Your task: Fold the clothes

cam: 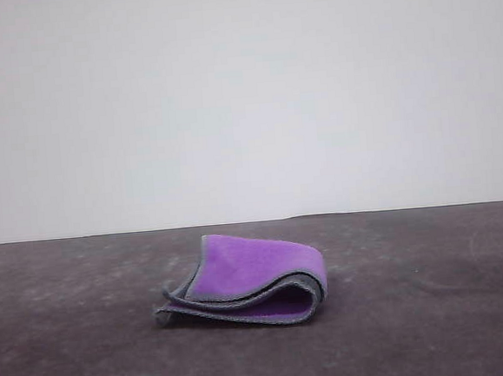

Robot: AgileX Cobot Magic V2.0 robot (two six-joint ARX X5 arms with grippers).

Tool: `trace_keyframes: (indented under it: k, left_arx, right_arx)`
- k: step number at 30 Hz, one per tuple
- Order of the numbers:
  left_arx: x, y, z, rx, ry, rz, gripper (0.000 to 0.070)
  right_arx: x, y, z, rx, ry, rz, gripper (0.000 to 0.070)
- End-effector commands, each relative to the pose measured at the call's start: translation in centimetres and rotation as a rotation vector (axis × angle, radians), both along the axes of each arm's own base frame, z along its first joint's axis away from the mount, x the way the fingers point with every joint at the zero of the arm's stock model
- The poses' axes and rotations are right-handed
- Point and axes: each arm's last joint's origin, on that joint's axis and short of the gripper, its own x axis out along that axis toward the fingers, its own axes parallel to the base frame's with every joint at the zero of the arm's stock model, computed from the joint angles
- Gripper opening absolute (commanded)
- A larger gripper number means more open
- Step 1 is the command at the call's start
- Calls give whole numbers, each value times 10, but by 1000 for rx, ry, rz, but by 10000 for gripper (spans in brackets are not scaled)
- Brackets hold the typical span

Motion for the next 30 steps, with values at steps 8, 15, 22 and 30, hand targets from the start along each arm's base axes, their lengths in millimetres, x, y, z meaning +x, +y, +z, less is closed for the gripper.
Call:
trace_keyframes:
  k: [8,15,22,30]
  left_arx:
    - [-10,0,-54,-26,-78,52,0]
    - [-8,1,-78,-51,-81,66,0]
    - [-8,0,-79,0,-82,82,0]
    - [-8,-1,-79,70,-86,54,0]
  right_arx:
    - [1,0,4,11,-16,-7,6]
    - [1,0,4,11,-16,-7,6]
    - [1,0,4,11,-16,-7,6]
    - [1,0,4,11,-16,-7,6]
